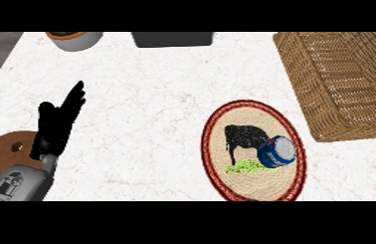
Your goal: Pick the can from the placemat and place it in the basket
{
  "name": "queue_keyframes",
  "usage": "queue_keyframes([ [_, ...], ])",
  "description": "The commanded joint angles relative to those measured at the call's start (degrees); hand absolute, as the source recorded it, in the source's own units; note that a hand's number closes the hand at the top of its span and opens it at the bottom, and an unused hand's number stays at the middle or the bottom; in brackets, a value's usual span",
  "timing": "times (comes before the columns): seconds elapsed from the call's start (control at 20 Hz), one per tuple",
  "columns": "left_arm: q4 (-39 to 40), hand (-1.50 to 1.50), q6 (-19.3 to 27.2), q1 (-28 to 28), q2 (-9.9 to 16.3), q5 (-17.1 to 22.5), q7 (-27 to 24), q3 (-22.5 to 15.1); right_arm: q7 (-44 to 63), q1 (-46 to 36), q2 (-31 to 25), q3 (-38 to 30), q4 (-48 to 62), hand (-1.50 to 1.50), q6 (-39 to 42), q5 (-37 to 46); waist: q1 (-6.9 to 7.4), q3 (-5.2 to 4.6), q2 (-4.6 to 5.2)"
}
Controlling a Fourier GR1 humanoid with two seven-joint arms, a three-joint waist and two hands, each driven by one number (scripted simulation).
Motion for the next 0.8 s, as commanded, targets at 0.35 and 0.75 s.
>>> queue_keyframes([
  [0.35,3.25,0.00,0.76,-3.78,-5.67,-5.10,1.14,-1.03,19.82,8.97,-5.18,-9.02,-21.92,-1.50,15.81,-13.06,1.71,0.36,0.20],
  [0.75,3.15,0.00,-5.98,-2.35,-4.12,-4.70,0.97,4.73,16.99,6.02,6.05,-5.84,-17.21,-1.50,13.51,-0.57,2.21,0.39,0.18],
])
